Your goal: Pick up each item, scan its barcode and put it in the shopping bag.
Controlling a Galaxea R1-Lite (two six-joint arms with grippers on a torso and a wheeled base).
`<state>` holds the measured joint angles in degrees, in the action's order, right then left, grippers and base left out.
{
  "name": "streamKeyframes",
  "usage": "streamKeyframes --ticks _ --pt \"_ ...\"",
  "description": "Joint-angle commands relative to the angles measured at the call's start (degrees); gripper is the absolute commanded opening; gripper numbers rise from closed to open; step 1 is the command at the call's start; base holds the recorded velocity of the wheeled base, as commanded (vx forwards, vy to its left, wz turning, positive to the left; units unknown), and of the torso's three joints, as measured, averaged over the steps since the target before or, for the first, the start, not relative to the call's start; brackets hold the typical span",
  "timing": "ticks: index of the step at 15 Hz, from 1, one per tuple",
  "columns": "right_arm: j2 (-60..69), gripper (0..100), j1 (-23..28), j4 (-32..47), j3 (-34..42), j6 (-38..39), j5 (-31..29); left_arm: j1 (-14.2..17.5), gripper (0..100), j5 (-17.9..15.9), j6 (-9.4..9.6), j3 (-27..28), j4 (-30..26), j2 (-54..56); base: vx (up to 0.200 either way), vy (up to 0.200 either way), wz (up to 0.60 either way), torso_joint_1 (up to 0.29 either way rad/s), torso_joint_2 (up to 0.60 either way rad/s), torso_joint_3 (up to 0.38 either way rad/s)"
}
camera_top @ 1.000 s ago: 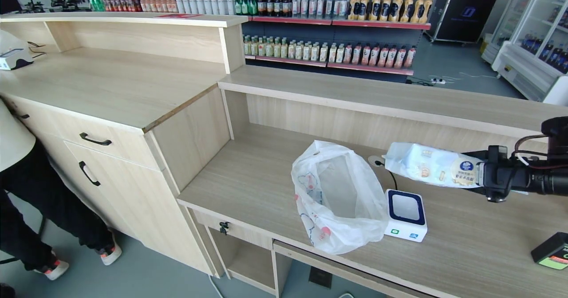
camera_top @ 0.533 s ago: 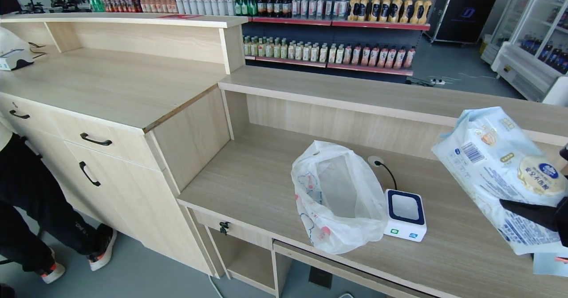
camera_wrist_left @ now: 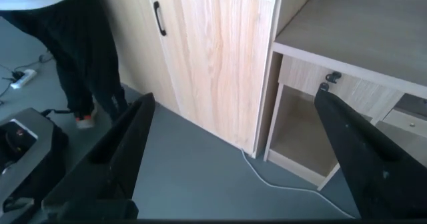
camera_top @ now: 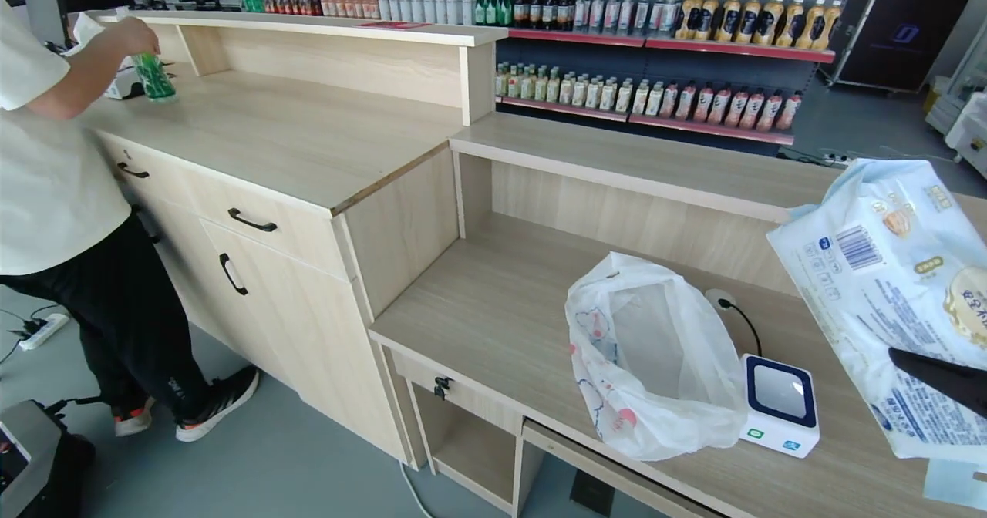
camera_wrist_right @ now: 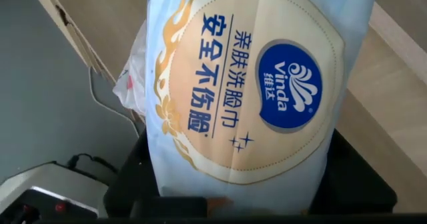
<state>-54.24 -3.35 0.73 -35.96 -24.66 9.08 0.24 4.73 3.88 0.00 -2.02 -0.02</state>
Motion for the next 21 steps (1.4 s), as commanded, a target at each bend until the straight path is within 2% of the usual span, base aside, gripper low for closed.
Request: streamKeyframes --ticks 1,4,10,14,19,21 --pt "-6.0 0 -1.3 0.0 -2.5 4.4 -0.6 0.0 100 0.0 -0.01 0.0 0.0 0.0 0.0 0.0 0.6 -0.002 0.0 0.007" --pt "-15.1 0 -1.3 -2.5 -4.2 8.5 -0.6 0.0 100 0.0 -0.01 0.0 0.0 0.0 0.0 0.0 0.0 0.0 0.0 0.0" --pt "-35.2 0 -1.0 -20.8 -2.9 11.1 -0.8 0.0 100 0.0 -0.01 0.0 0.0 0.0 0.0 0.0 0.0 0.0 0.0 0.0" --pt "-45.3 0 -1.3 -30.3 -3.4 11.7 -0.8 0.0 100 0.0 -0.01 0.0 0.0 0.0 0.0 0.0 0.0 0.0 0.0 0.0" --pt "-54.5 0 -1.3 -38.1 -3.3 11.3 -0.9 0.0 100 0.0 -0.01 0.0 0.0 0.0 0.0 0.0 0.0 0.0 0.0 0.0" --pt "-56.5 0 -1.3 -38.4 -3.9 11.3 -0.9 0.1 100 0.0 -0.01 0.0 0.0 0.0 0.0 0.0 0.0 0.0 0.0 0.0"
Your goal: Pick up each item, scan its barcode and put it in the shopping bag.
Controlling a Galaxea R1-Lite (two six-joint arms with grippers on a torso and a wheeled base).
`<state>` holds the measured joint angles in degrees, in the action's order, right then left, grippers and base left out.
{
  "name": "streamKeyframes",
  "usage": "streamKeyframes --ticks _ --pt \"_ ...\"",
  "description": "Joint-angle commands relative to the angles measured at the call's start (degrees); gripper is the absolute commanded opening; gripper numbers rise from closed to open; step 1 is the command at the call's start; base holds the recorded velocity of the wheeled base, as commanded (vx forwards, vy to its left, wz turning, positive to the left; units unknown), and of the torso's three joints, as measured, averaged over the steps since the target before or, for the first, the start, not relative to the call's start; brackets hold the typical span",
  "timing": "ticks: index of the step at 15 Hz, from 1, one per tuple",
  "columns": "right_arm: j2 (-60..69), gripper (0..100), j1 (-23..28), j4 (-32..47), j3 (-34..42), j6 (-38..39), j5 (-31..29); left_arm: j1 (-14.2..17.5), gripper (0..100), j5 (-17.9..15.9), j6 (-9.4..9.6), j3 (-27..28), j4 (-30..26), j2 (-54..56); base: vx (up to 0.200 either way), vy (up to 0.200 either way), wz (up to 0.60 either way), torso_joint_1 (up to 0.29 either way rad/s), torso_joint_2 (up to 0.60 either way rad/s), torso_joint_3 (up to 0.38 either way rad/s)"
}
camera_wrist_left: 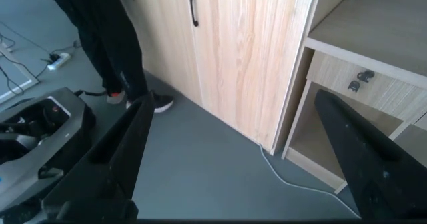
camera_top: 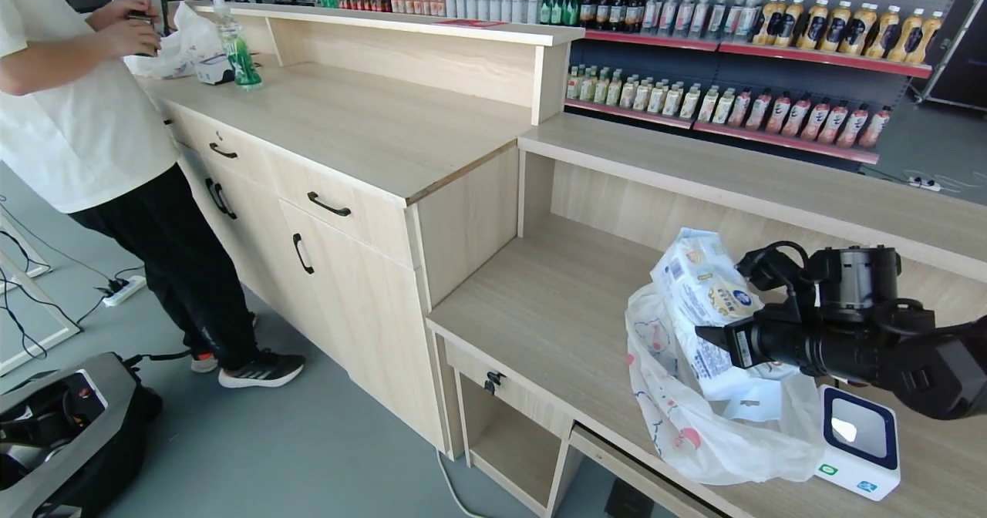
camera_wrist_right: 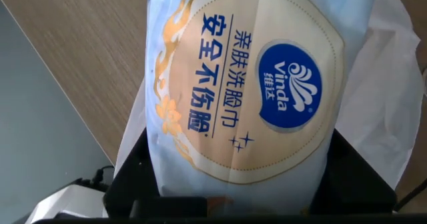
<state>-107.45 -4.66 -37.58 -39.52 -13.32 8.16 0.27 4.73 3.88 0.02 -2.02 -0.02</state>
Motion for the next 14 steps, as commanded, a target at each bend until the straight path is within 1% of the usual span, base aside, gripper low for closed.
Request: streamKeyframes --ticks 1,3,9,10,12,14 --pt "-4.5 0 0.0 -0.8 -0.6 0.0 0.0 0.0 100 0.0 -0.01 0.0 0.0 0.0 0.0 0.0 0.0 0.0 0.0 0.0" --pt "-6.5 0 -0.1 -1.8 -1.1 0.1 0.0 0.1 100 0.0 -0.01 0.0 0.0 0.0 0.0 0.0 0.0 0.0 0.0 0.0" --pt "-8.5 0 -1.1 -1.4 -1.1 -0.1 0.1 0.0 100 0.0 -0.01 0.0 0.0 0.0 0.0 0.0 0.0 0.0 0.0 0.0" --pt "-9.1 0 -1.3 -1.4 -1.2 -0.6 0.1 0.1 100 0.0 -0.01 0.0 0.0 0.0 0.0 0.0 0.0 0.0 0.0 0.0" --pt "-10.0 0 -1.3 -1.2 -0.7 -3.9 0.1 0.0 100 0.0 -0.01 0.0 0.0 0.0 0.0 0.0 0.0 0.0 0.0 0.0" --pt "-10.1 0 -1.3 -1.0 -0.8 -4.6 0.1 0.1 100 0.0 -0.01 0.0 0.0 0.0 0.0 0.0 0.0 0.0 0.0 0.0"
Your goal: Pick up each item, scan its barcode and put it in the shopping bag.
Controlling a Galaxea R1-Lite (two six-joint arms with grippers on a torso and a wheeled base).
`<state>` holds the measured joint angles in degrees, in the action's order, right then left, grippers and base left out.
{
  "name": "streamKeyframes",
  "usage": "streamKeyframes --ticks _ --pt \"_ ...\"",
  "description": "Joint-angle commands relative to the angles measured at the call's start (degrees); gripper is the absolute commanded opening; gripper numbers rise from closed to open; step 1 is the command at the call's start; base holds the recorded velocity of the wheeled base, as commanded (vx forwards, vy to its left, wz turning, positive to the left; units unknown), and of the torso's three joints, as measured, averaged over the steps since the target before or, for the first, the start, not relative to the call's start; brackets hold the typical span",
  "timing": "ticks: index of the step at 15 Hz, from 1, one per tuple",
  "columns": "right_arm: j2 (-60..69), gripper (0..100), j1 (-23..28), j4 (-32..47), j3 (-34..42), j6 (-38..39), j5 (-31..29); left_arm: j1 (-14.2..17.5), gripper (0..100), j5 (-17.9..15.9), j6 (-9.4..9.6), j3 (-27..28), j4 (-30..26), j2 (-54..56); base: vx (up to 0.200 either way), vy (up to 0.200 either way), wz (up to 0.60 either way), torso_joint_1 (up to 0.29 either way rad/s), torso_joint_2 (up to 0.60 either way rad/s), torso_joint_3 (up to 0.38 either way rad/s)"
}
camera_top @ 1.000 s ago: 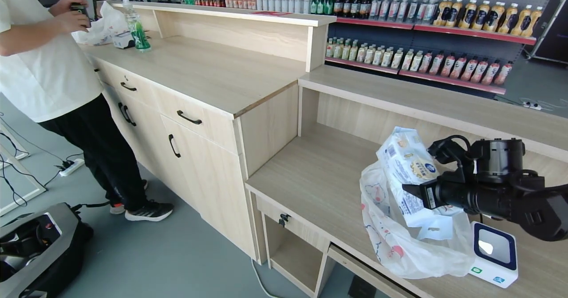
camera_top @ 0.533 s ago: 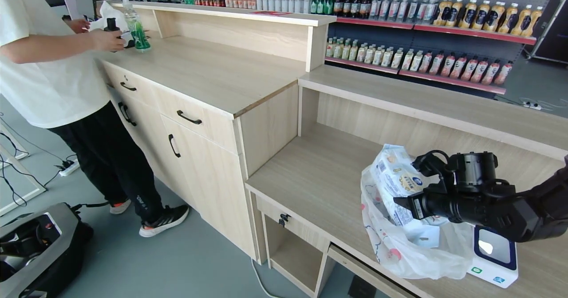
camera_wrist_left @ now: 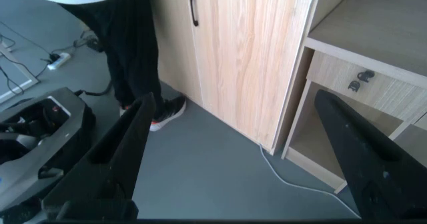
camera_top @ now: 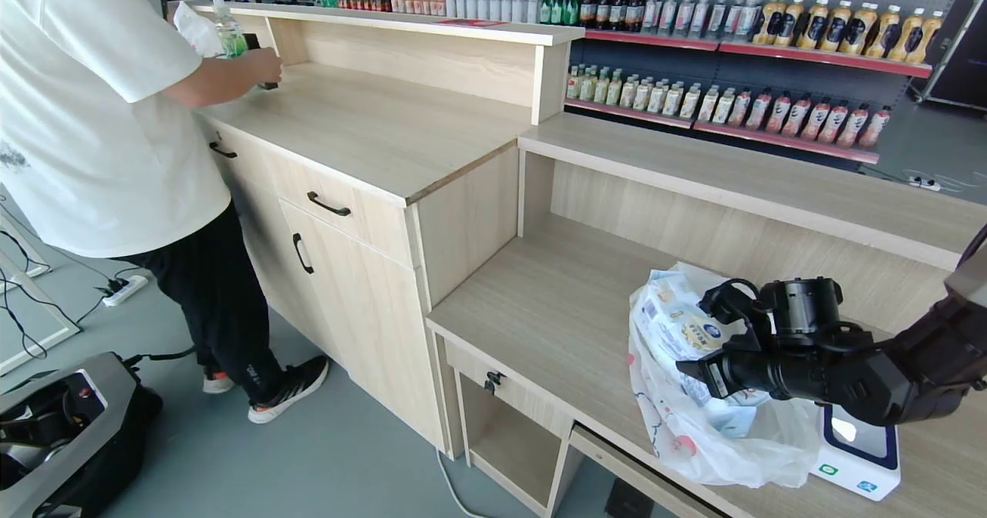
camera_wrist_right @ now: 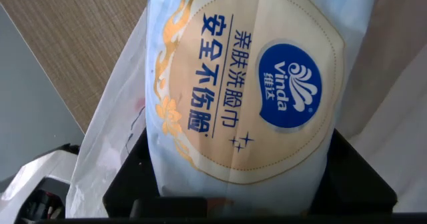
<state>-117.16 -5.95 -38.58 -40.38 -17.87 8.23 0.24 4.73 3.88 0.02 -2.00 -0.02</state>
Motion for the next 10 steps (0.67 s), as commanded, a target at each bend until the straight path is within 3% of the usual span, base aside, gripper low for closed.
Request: streamKeyframes --ticks 1,4,5,10 --pt "-0.3 0 0.0 0.0 0.0 -0.2 0.0 0.1 100 0.0 -0.01 0.0 0.0 0.0 0.0 0.0 0.0 0.0 0.0 0.0" --pt "-0.5 0 0.0 0.1 0.0 -1.4 0.0 0.0 100 0.0 -0.01 0.0 0.0 0.0 0.0 0.0 0.0 0.0 0.0 0.0" --pt "-0.6 100 0.0 0.1 0.0 -1.5 0.0 0.0 100 0.0 -0.01 0.0 0.0 0.0 0.0 0.0 0.0 0.0 0.0 0.0" --pt "2.2 100 0.1 -0.1 0.1 -1.6 0.1 0.0 100 0.0 -0.01 0.0 0.0 0.0 0.0 0.0 0.0 0.0 0.0 0.0"
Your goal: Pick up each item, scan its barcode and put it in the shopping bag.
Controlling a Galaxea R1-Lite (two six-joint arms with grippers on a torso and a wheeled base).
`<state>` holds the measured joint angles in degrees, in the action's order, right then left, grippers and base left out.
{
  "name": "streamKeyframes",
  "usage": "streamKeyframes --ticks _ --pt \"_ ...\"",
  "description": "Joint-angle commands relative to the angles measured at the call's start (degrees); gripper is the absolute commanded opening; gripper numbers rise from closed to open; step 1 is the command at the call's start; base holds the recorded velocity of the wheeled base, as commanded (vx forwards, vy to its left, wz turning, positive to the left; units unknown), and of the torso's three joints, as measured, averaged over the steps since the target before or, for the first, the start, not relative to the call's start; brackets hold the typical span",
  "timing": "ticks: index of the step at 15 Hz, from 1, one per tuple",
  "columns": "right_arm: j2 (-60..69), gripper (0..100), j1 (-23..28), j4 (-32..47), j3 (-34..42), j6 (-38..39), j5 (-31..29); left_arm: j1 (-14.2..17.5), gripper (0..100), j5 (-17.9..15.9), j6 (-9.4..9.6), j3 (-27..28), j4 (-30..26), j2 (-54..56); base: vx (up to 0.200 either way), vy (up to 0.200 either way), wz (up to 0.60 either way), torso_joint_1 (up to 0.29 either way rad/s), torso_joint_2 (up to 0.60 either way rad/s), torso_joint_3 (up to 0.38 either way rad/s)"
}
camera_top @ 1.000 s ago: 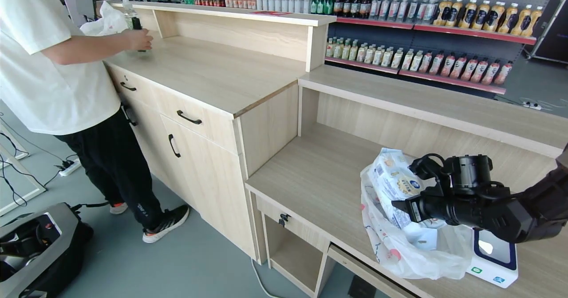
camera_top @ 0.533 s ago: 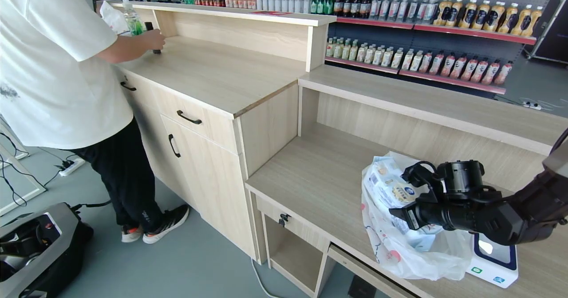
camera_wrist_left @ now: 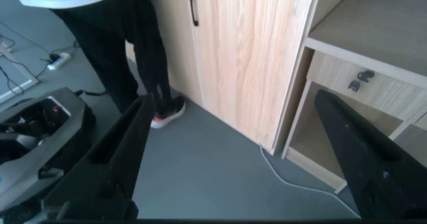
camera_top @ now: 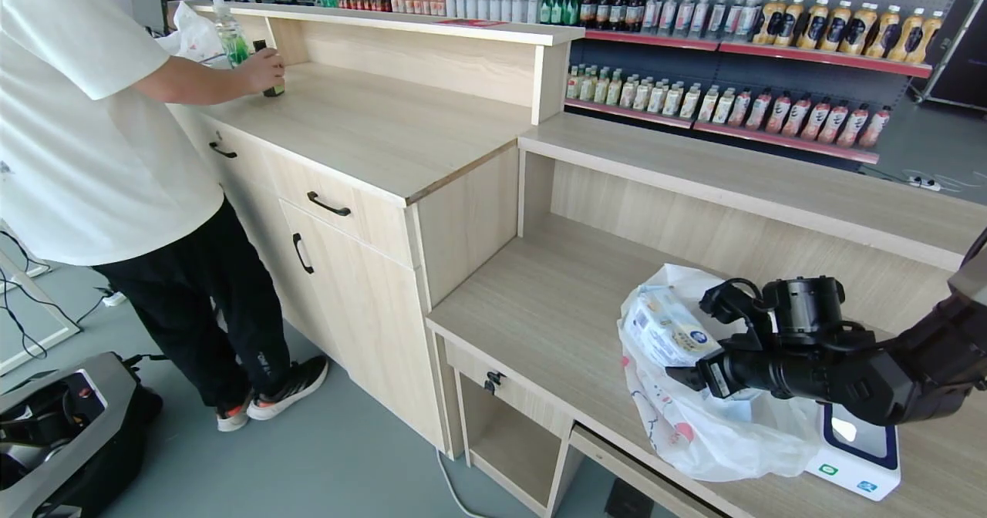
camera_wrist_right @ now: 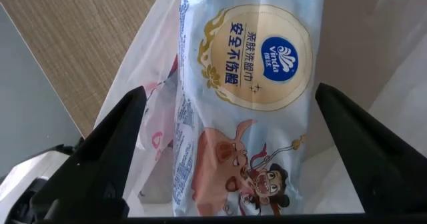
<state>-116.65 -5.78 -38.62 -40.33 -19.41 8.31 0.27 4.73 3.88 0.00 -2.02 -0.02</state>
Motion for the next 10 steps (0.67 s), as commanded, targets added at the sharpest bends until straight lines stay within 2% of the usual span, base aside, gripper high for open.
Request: streamKeyframes --ticks 1,3,4,7,8,9,10 --pt "4.3 100 0.0 0.0 0.0 -0.2 0.2 0.0 100 0.0 -0.01 0.0 0.0 0.0 0.0 0.0 0.0 0.0 0.0 0.0" --pt "12.5 100 -0.2 0.9 0.1 -1.9 0.4 0.1 100 0.0 -0.01 0.0 0.0 0.0 0.0 0.0 0.0 0.0 0.0 0.0" --pt "20.7 100 -0.7 4.6 0.3 -3.3 0.4 0.0 100 0.0 -0.01 0.0 0.0 0.0 0.0 0.0 0.0 0.0 0.0 0.0" --pt "40.0 100 0.1 10.2 6.2 -5.4 -0.1 0.0 100 0.0 -0.01 0.0 0.0 0.0 0.0 0.0 0.0 0.0 0.0 0.0" --pt "42.9 100 0.5 11.0 7.5 -7.0 -0.1 0.0 100 0.0 -0.01 0.0 0.0 0.0 0.0 0.0 -0.6 0.002 0.01 0.002" --pt "47.7 100 3.2 13.1 8.1 -10.6 0.3 0.1 100 0.0 -0.01 0.0 0.0 0.0 0.0 0.0 -0.6 0.007 0.01 0.002" --pt "47.7 100 3.2 13.1 8.1 -10.6 0.3 0.1 100 0.0 -0.01 0.0 0.0 0.0 0.0 0.0 -0.6 0.002 0.0 0.002"
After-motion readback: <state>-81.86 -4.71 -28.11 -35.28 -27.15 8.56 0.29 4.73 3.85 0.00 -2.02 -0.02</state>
